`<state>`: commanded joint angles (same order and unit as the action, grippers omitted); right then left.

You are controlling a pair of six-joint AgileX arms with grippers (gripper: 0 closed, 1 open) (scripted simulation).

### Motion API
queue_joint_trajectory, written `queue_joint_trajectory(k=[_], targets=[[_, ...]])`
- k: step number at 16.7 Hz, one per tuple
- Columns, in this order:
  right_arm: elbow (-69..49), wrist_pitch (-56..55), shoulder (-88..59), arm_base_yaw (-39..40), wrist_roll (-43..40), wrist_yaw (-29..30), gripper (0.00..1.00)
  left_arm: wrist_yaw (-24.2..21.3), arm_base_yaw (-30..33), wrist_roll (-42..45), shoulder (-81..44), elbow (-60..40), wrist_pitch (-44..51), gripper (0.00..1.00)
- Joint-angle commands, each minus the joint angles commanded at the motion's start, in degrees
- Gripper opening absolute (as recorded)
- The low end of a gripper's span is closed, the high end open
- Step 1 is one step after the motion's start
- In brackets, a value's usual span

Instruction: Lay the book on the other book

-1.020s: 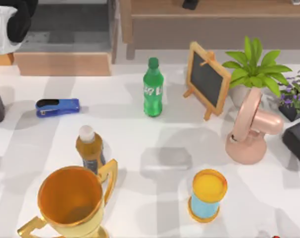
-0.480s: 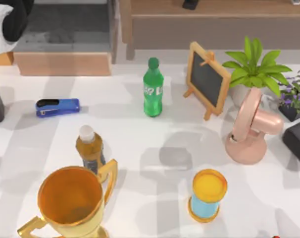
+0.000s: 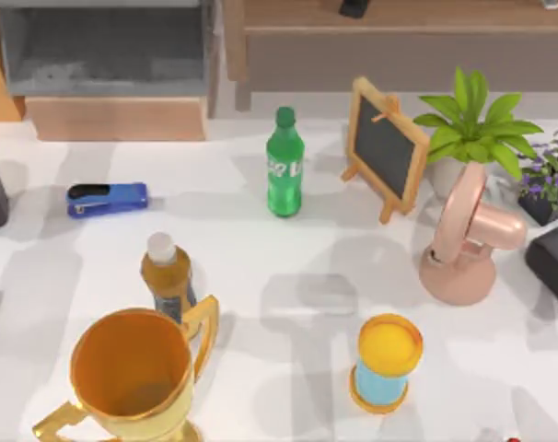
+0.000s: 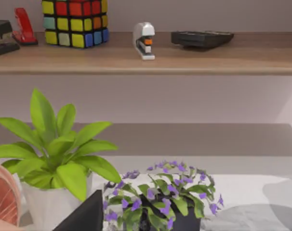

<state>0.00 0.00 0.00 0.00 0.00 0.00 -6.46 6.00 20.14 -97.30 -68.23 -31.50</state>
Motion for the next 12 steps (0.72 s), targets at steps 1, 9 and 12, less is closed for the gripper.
queue_joint_trajectory(k=[1,9,12], targets=[[0.00,0.00,0.00,0.00,0.00,0.00,1.00,-2.94,-1.46,4.70,3.00,2.19,0.65,0.00],[0.00,0.00,0.00,0.00,0.00,0.00,1.00,-24.93,-24.18,50.42,24.48,23.03,9.28,0.00],[0.00,0.00,0.00,0.00,0.00,0.00,1.00,-30.99,-36.28,68.28,29.52,31.16,13.83,0.00]])
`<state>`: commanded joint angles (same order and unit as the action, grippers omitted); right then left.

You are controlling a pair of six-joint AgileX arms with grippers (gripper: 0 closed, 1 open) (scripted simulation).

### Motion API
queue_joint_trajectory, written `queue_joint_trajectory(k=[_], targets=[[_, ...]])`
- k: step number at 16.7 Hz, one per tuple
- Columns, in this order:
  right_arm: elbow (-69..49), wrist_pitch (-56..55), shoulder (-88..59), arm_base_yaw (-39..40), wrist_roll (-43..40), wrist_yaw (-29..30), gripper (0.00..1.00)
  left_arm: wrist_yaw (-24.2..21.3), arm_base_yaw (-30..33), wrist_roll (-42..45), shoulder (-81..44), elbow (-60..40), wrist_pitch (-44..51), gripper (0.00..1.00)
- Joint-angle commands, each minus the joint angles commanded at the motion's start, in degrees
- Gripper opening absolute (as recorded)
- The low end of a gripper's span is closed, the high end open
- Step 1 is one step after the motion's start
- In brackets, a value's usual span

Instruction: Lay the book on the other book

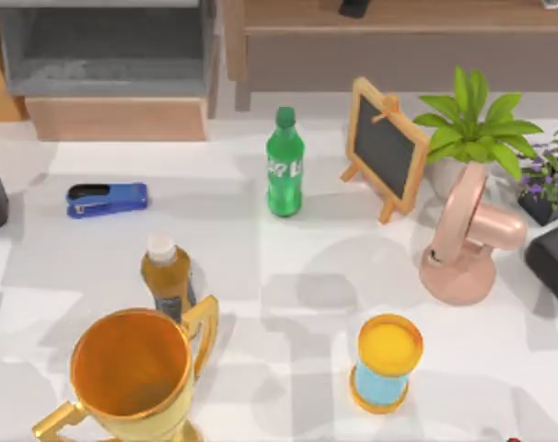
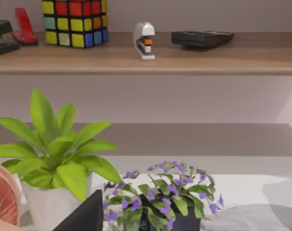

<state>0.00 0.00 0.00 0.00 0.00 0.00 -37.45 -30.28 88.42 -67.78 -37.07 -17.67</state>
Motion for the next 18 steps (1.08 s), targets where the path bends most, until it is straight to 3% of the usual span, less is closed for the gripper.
queue_joint_trajectory(k=[5,9,12,18], targets=[[0.00,0.00,0.00,0.00,0.00,0.00,1.00,-7.13,-17.77,25.40,4.55,12.59,8.07,0.00],[0.00,0.00,0.00,0.00,0.00,0.00,1.00,-10.15,-25.46,38.49,4.49,21.03,13.65,0.00],[0.00,0.00,0.00,0.00,0.00,0.00,1.00,-10.96,-27.30,42.41,3.89,24.14,15.69,0.00],[0.00,0.00,0.00,0.00,0.00,0.00,1.00,-10.89,-27.01,42.39,3.87,24.07,15.51,0.00]])
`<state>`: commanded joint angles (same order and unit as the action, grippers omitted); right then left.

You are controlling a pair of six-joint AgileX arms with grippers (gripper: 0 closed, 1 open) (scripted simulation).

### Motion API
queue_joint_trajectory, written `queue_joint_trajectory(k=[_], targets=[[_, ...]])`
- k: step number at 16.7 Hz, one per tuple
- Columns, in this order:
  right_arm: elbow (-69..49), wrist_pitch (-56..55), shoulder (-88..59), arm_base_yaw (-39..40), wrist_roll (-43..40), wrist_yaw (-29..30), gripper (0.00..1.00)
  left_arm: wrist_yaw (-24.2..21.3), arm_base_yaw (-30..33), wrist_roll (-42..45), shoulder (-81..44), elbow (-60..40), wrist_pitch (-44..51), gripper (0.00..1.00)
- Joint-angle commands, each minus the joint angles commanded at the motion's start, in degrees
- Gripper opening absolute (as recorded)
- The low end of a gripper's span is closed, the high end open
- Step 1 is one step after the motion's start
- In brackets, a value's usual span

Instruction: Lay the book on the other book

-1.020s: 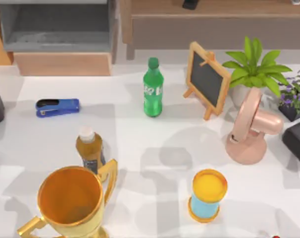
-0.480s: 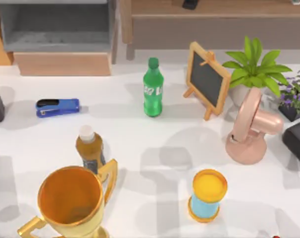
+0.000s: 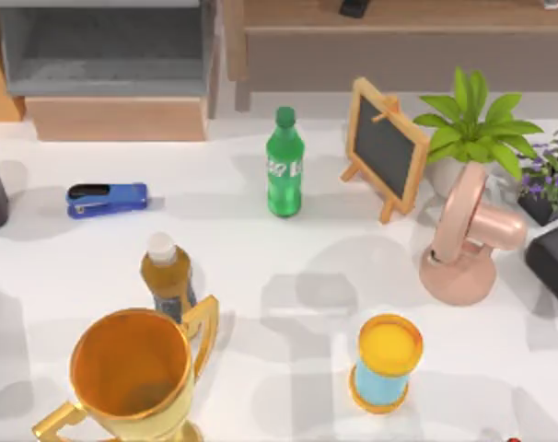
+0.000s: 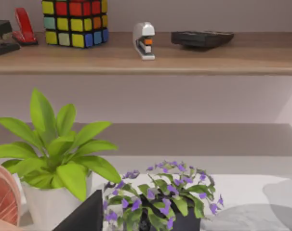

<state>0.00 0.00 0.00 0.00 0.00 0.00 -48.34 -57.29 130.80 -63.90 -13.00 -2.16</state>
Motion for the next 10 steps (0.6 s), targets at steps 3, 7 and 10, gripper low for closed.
queue_joint_trajectory(k=[3,7,10], targets=[[0.00,0.00,0.00,0.00,0.00,0.00,1.00,0.60,0.80,-1.07,-1.02,0.30,-1.75,0.00],[0.00,0.00,0.00,0.00,0.00,0.00,1.00,0.86,1.12,-1.45,-1.42,0.36,-2.57,0.00],[0.00,0.00,0.00,0.00,0.00,0.00,1.00,0.86,1.12,-1.45,-1.42,0.36,-2.57,0.15]])
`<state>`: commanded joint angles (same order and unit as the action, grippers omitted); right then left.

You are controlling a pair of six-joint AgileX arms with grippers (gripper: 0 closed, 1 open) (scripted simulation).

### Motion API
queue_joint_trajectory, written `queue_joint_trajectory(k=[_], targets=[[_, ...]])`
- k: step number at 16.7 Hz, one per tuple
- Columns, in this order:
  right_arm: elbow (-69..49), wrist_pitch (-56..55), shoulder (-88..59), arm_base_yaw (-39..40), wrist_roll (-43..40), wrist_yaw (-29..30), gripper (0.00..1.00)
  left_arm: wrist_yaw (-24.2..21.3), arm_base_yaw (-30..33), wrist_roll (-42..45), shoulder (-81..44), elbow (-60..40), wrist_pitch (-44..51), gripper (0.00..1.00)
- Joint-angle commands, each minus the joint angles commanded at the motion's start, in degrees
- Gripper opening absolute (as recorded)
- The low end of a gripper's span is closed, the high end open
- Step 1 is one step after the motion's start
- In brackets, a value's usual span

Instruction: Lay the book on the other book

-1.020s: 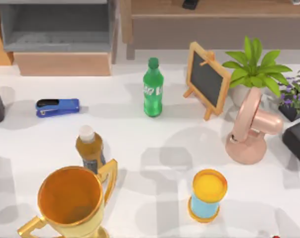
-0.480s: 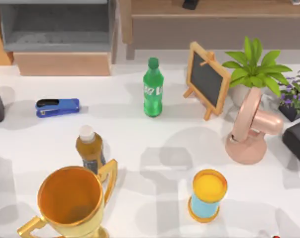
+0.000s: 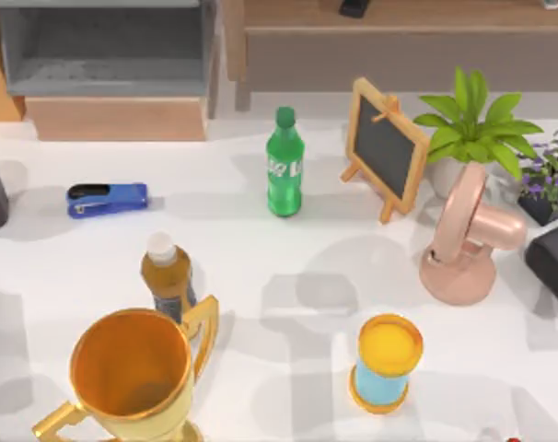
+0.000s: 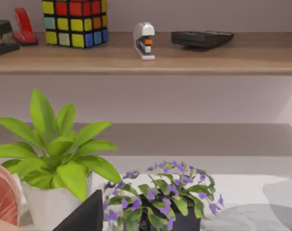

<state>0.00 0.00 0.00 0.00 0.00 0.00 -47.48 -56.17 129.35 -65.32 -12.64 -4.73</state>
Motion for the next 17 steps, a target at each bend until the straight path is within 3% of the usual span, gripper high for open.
queue_joint_trajectory(k=[11,17], targets=[[0.00,0.00,0.00,0.00,0.00,0.00,1.00,0.00,0.00,0.00,0.00,0.00,0.00,0.98],[0.00,0.00,0.00,0.00,0.00,0.00,1.00,0.00,0.00,0.00,0.00,0.00,0.00,1.00]])
